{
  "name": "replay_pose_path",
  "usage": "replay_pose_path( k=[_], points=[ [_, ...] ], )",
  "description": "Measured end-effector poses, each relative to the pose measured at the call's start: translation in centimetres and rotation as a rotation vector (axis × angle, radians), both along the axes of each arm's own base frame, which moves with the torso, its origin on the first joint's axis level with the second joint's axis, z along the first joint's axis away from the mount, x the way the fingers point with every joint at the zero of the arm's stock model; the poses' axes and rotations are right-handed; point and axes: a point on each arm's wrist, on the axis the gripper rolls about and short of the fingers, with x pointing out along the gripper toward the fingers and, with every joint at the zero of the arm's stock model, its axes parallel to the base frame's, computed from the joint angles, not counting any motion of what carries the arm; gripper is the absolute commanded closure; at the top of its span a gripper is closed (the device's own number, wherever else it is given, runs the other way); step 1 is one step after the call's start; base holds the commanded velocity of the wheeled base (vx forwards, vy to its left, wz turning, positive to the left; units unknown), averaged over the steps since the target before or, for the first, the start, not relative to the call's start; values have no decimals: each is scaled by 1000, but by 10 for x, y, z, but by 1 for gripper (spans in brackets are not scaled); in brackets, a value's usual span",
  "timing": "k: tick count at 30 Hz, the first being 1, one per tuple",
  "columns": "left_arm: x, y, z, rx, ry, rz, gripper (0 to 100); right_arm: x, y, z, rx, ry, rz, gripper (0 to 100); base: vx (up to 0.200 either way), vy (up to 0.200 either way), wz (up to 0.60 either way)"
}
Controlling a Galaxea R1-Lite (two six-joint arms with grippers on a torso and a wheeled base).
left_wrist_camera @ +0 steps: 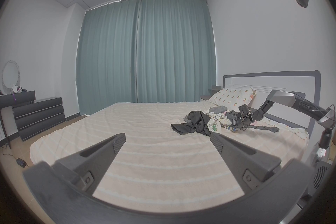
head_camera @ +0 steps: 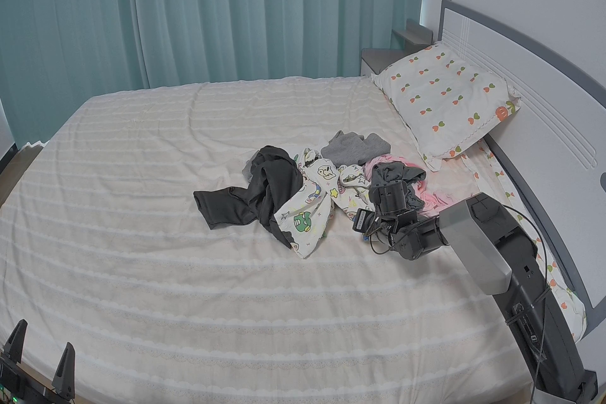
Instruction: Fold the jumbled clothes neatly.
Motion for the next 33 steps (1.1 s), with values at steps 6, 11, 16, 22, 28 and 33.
replay_pose_path(
  k=[6,11,16,22,28,33],
  points=[
    [0,0,0,0,0,0,0,-18,-3,5,15,40,-9,100,0,0,0],
    [0,0,0,0,0,0,0,-43,-12,10,31,65,9,100,0,0,0],
    [0,0,0,0,0,0,0,-74,-23,20,59,64,42,100,0,0,0],
    [0,0,0,0,0,0,0,-121,-36,37,91,51,90,100,0,0,0],
    [0,0,0,0,0,0,0,-175,-50,61,124,17,139,100,0,0,0],
    [0,0,0,0,0,0,0,-228,-63,85,149,-15,183,100,0,0,0]
  ],
)
